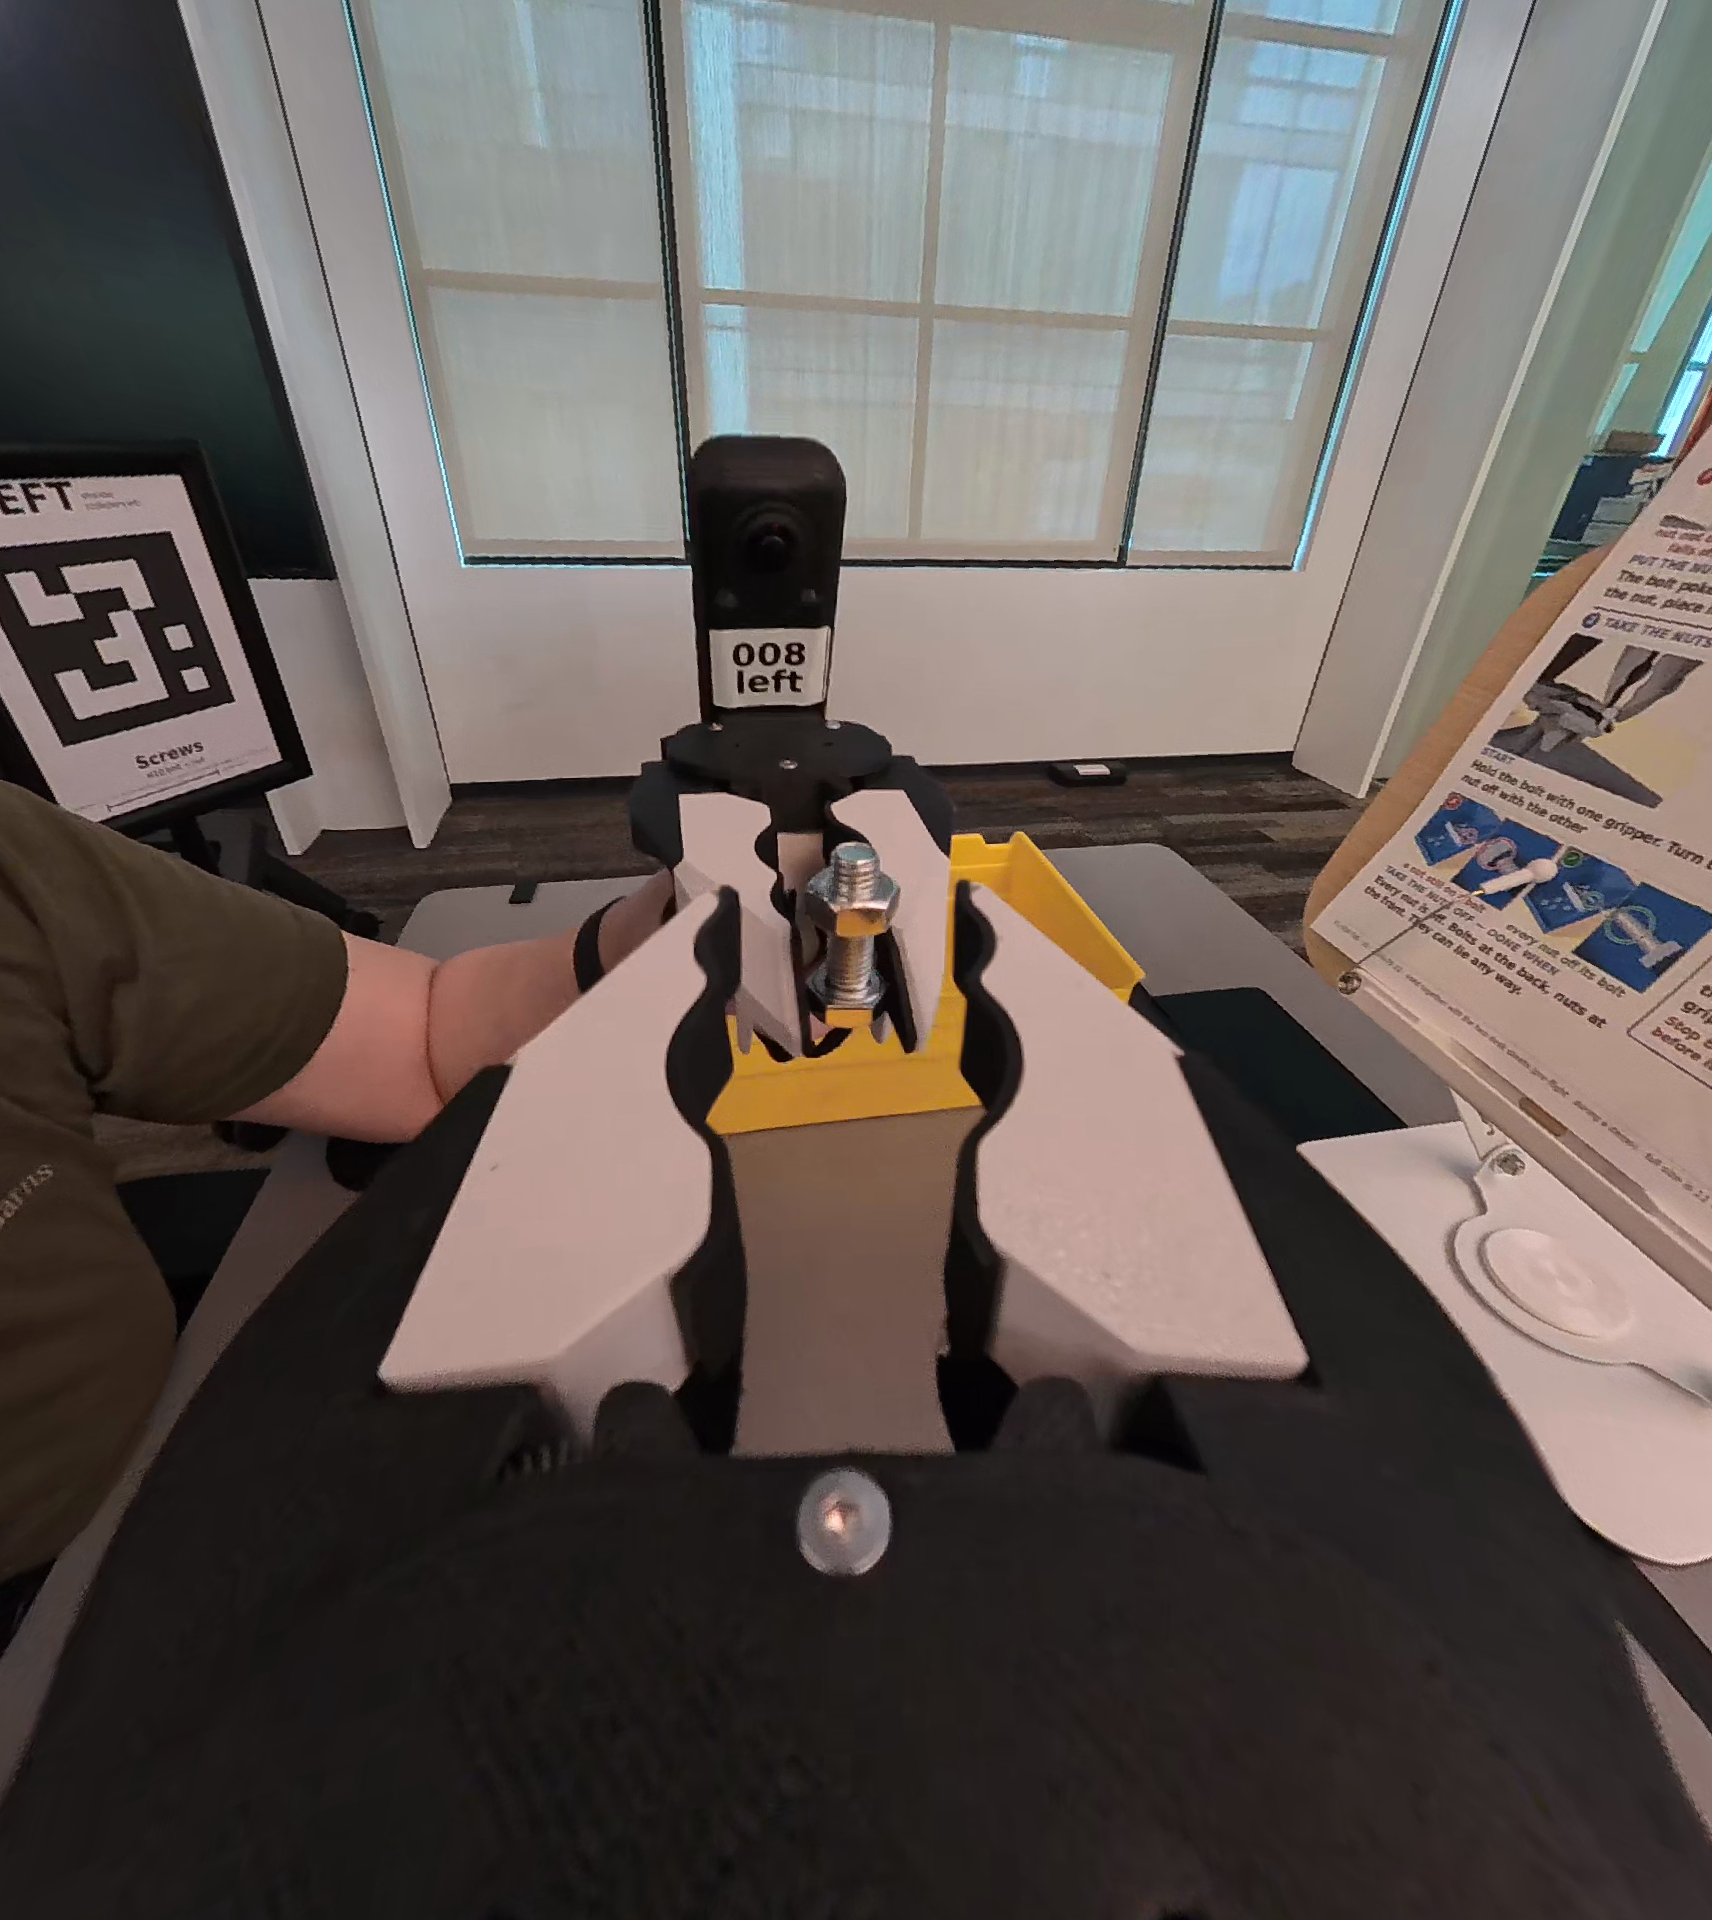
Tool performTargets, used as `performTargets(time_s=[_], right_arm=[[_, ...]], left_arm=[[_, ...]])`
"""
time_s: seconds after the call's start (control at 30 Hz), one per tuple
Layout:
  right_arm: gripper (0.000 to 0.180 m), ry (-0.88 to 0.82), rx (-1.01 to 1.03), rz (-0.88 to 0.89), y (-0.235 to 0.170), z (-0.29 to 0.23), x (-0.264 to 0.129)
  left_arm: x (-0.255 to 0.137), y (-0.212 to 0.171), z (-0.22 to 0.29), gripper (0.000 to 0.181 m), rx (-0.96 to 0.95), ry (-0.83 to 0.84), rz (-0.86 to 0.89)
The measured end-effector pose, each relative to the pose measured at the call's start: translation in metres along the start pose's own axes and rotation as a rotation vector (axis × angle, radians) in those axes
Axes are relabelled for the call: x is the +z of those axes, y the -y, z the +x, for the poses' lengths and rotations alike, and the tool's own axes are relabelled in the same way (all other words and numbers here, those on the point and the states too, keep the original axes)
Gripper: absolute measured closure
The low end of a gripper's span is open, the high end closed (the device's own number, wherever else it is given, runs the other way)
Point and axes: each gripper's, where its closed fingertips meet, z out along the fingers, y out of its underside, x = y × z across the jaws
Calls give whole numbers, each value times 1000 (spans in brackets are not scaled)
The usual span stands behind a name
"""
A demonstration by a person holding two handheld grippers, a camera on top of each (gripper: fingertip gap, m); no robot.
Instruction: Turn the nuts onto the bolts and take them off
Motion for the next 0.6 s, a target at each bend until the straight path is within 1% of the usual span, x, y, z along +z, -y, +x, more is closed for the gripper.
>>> performTargets(time_s=[0.17,0.23,0.3,0.57,0.6], right_arm=[[140,-36,-46,-5,-1,6,-1],[144,-50,-59,19,2,8,-3],[149,-35,-34,31,3,9,-5],[148,47,74,-4,-15,8,7],[152,74,94,4,-16,5,9]], left_arm=[[-1,-3,-4,163,-16,10,-12],[0,-5,-6,163,-23,12,-21],[0,-7,-7,163,-26,12,-28],[-2,-2,-4,163,-40,-5,-8],[-1,-3,-3,163,-37,-8,-20]])
